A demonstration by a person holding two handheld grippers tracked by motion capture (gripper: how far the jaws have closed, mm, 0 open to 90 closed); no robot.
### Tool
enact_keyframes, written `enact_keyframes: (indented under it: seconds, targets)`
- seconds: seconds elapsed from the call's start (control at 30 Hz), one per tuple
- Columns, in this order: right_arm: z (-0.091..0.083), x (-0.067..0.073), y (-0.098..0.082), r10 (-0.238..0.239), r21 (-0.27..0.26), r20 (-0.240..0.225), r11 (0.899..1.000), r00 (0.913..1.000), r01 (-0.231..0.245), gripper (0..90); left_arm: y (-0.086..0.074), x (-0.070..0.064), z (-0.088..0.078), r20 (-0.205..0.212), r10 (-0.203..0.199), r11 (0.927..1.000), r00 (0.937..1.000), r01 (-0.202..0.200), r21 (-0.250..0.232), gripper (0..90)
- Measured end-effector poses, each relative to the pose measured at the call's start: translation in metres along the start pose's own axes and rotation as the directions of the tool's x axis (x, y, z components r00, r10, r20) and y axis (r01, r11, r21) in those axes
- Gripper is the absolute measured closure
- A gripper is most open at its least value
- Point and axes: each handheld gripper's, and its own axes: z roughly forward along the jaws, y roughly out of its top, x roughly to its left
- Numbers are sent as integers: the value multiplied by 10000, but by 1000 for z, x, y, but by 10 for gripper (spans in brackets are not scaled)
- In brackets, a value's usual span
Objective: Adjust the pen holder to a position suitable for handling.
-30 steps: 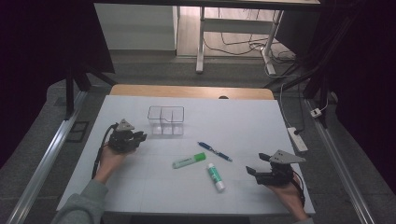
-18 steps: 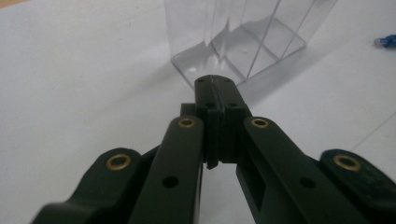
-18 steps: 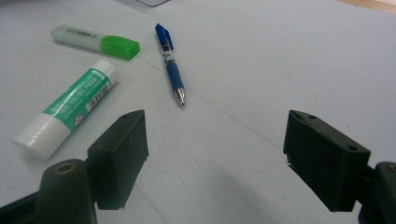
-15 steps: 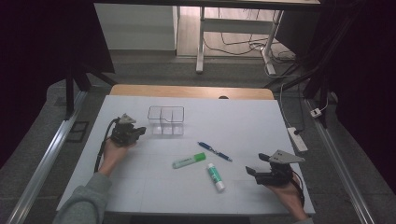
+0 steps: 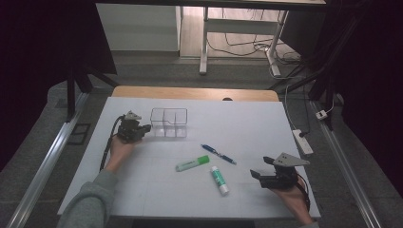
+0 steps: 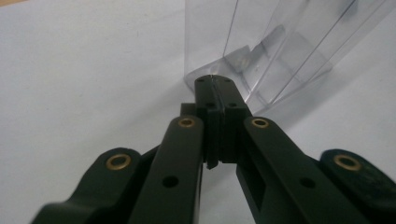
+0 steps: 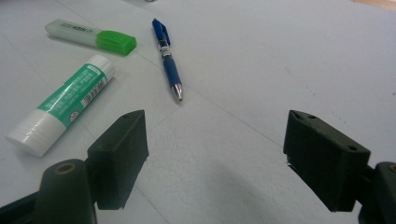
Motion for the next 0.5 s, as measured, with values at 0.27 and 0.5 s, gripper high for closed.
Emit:
enact_keyframes:
  seconds: [0.27,0.5]
  targets:
    - [1,0,0,-5,76,13,10000,10000,5,217,2,0,3,57,-42,10000,10000,42,-49,883]
    - [2,0,-1,5,149,34,9999,10000,-5,217,2,2,6,249,-293,9995,9993,296,-136,883]
